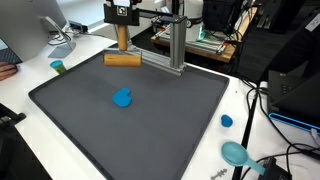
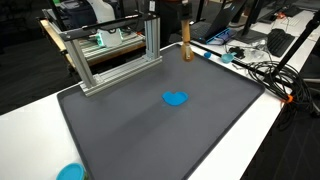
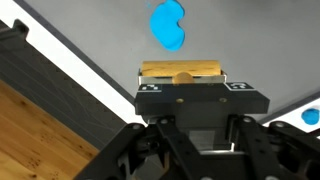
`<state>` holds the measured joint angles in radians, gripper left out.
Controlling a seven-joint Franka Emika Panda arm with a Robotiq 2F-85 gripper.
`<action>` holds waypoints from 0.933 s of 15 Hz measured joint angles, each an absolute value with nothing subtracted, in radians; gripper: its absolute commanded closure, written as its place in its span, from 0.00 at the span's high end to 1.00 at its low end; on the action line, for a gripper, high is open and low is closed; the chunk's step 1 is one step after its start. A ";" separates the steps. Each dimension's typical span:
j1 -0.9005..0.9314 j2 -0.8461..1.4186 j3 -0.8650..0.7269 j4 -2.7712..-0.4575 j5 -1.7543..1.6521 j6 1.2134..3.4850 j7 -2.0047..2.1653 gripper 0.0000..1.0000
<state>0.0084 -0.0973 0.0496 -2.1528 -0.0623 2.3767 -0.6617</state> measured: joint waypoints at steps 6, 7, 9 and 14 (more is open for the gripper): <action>-0.021 -0.197 -0.007 -2.362 -0.112 2.331 -0.450 0.47; -0.021 -0.203 -0.007 -2.371 -0.112 2.331 -0.441 0.22; -0.019 -0.208 -0.008 -2.375 -0.112 2.331 -0.435 0.22; -0.003 -0.203 -0.014 -2.396 -0.016 2.402 -0.385 0.22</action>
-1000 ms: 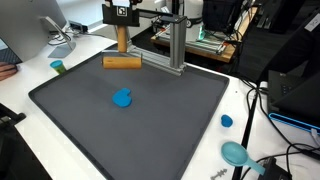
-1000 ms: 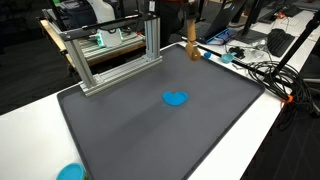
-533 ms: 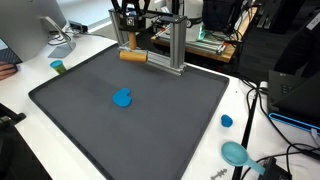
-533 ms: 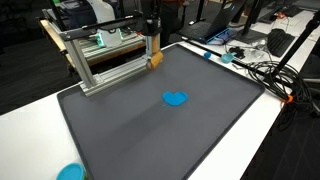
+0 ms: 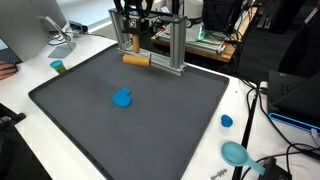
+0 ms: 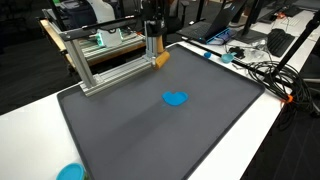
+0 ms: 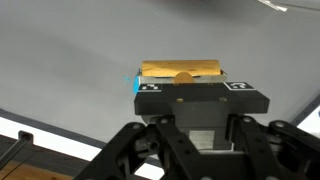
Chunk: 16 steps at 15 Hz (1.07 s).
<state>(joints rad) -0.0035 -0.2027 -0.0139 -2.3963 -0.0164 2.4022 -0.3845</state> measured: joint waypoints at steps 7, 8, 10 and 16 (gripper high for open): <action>0.031 -0.355 -0.033 -2.441 0.037 2.349 -0.463 0.47; 0.031 -0.398 -0.038 -2.463 0.037 2.340 -0.475 0.22; 0.031 -0.438 -0.042 -2.490 0.034 2.338 -0.480 0.22; 0.037 -0.441 0.000 -2.490 0.026 2.380 -0.314 0.47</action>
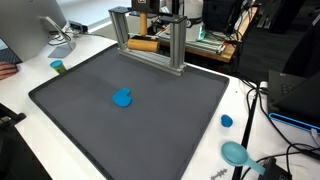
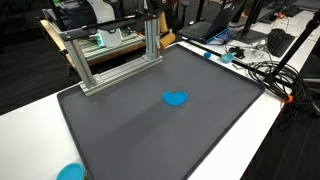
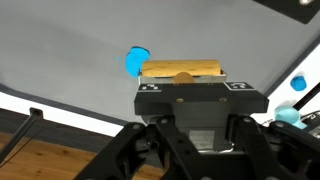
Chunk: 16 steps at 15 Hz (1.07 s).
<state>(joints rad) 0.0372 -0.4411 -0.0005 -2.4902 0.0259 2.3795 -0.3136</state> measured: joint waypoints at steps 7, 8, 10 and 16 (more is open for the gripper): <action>0.037 -0.436 0.018 -2.490 0.026 2.382 -0.212 0.22; 0.035 -0.435 0.018 -2.490 0.026 2.380 -0.182 0.22; 0.035 -0.436 0.018 -2.482 0.029 2.338 -0.115 0.22; 0.013 -0.457 0.038 -2.435 -0.029 2.168 0.056 0.22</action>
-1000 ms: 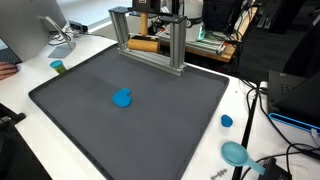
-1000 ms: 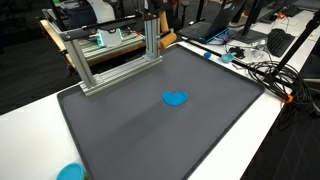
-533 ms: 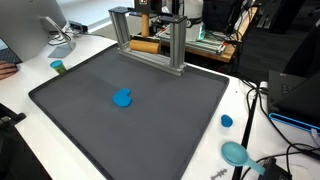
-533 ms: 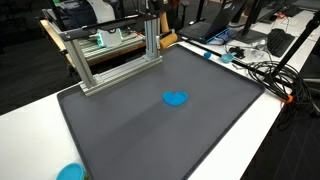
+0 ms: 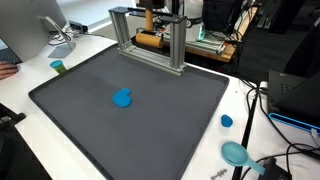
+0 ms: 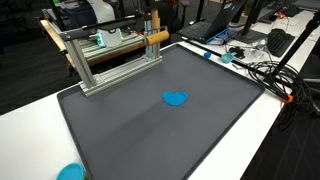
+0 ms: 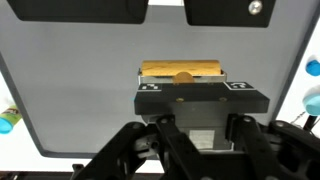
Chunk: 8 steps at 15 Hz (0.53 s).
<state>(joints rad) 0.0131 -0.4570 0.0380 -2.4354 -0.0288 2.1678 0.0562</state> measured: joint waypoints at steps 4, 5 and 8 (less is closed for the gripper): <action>-0.022 -0.457 0.030 -2.429 -0.106 2.070 0.032 0.22; -0.023 -0.457 0.022 -2.429 -0.106 2.056 0.015 0.22; -0.015 -0.459 0.014 -2.431 -0.101 2.050 -0.028 0.22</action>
